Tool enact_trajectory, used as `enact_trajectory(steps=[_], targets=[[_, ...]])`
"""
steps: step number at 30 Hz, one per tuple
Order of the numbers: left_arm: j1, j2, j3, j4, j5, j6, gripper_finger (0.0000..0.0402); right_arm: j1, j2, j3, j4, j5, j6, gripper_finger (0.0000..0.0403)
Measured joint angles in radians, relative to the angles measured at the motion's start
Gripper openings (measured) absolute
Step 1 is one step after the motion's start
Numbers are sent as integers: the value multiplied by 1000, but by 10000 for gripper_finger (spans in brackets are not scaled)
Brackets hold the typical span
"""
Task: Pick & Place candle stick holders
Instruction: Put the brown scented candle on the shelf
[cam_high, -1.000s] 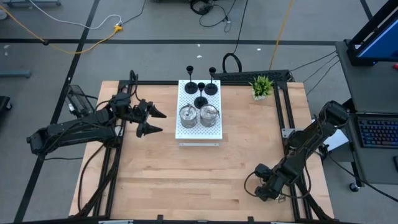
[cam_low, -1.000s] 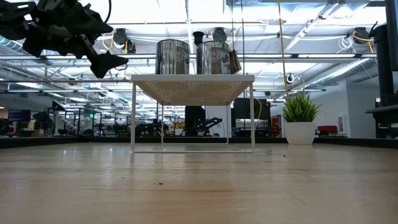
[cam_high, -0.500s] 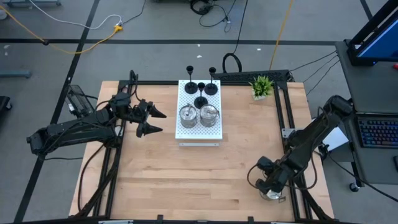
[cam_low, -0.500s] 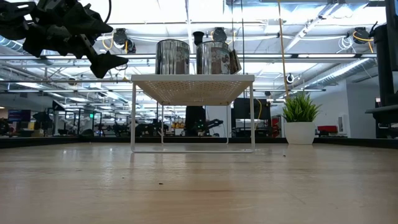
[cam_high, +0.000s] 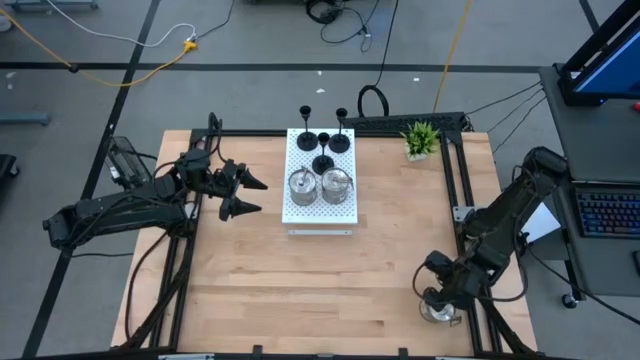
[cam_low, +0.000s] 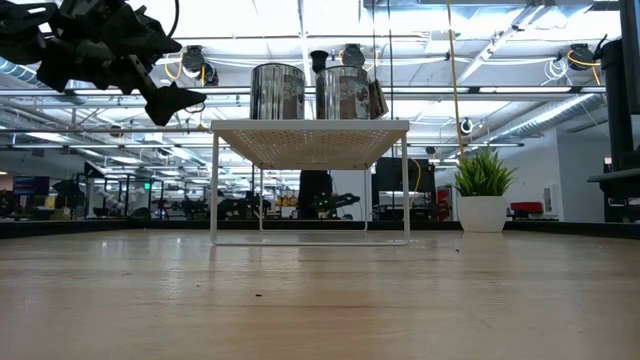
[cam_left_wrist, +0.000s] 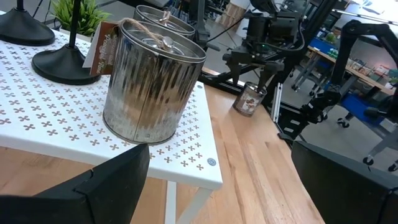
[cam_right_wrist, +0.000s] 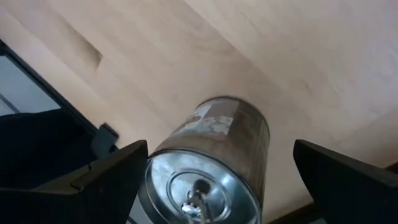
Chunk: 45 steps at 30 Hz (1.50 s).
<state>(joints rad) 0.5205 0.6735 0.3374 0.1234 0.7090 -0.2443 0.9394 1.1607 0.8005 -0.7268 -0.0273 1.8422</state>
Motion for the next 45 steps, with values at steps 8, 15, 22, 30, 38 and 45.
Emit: enact_trajectory(steps=[8,15,22,30,38,45], targets=[[0,0,0,0,0,0,399,50,0,0,10,61,43,393],[0,0,0,0,0,-2,399,74,0,0,11,85,34,393],[0,0,0,0,0,-4,399,121,-9,17,12,130,64,393],[0,0,0,0,0,-5,399,173,-9,40,39,158,107,393],[0,0,0,0,0,-1,399,216,-8,40,42,214,154,393],[0,0,0,-1,0,-2,399,241,4,40,44,215,155,393]])
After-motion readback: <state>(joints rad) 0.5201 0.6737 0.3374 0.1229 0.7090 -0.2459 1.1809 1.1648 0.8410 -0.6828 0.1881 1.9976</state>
